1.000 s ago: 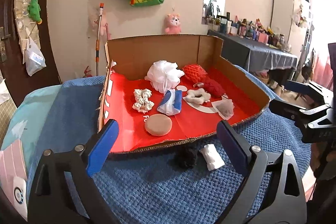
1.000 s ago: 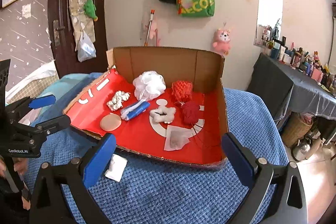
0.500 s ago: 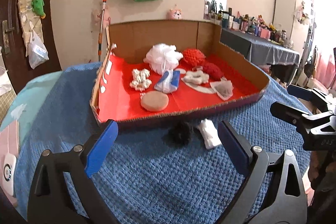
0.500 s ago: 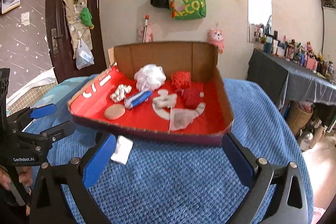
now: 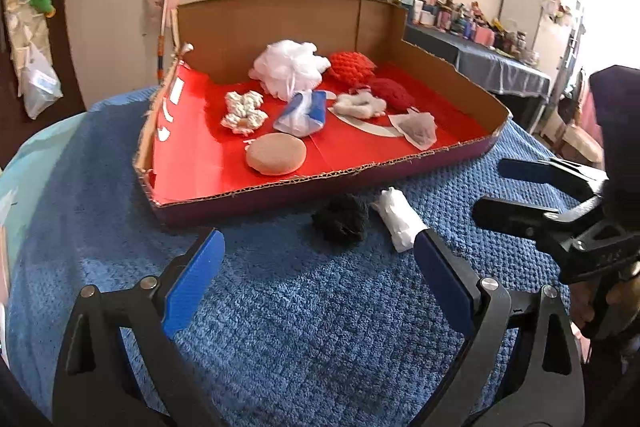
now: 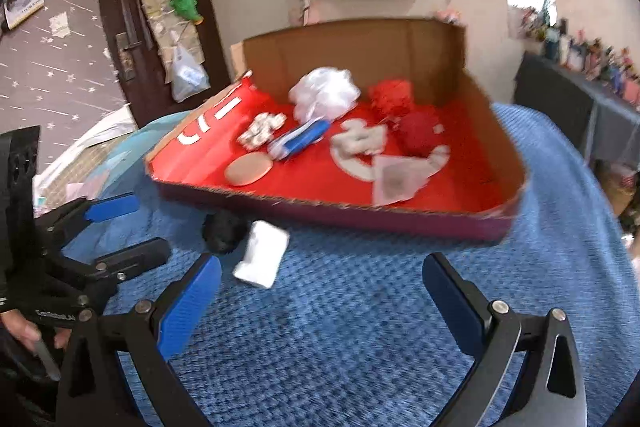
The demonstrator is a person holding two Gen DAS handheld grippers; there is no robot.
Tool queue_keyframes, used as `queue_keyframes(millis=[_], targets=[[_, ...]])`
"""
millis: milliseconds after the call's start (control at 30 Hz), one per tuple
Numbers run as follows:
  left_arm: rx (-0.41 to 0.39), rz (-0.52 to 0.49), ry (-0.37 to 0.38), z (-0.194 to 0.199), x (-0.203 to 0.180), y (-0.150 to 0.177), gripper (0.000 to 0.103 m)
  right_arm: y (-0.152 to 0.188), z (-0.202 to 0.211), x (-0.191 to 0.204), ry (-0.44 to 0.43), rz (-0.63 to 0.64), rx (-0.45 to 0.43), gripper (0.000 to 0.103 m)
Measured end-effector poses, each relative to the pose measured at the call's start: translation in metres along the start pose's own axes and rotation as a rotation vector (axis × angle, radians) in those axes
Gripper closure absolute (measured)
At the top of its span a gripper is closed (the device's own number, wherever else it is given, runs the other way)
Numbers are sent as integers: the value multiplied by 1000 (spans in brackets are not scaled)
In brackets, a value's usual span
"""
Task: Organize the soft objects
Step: 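Withdraw both tools from the box toward the black ball and white cloth, then grasp the black fuzzy ball with the left tool while the right tool grasps the white cloth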
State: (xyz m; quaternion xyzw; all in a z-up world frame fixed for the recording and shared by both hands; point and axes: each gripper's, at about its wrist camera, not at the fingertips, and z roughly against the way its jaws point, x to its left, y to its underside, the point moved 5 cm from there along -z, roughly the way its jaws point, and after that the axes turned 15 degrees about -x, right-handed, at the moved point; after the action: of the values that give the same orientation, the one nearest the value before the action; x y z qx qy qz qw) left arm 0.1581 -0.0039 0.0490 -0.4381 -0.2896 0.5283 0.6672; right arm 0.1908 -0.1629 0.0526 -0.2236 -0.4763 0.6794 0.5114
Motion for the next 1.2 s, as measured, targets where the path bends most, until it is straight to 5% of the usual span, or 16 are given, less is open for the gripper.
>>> queue_keyframes(millis=[100,367,467,733,933,1000,1200], targets=[[25,-16,27,-8,1,0,21,4,-12,2,-50,-25,46,9],[76,-54,87,-24,-3,-2,24,8,-36,15,-105,20,119,16],[94,-82,113,-30,-7,-3,36,8,-44,18,-128,29,147,23],[142,-135,152,-45,-11,-1,42,14,-55,20,-158,55,199,34],[169,-156,177,-55,-16,2,59,15,-59,25,-168,83,205,40],[180,-157,185,-58,-17,4,70,17,-60,28,-174,97,210,47],[180,-147,208,-58,-19,7,74,21,-60,36,-216,116,219,81]])
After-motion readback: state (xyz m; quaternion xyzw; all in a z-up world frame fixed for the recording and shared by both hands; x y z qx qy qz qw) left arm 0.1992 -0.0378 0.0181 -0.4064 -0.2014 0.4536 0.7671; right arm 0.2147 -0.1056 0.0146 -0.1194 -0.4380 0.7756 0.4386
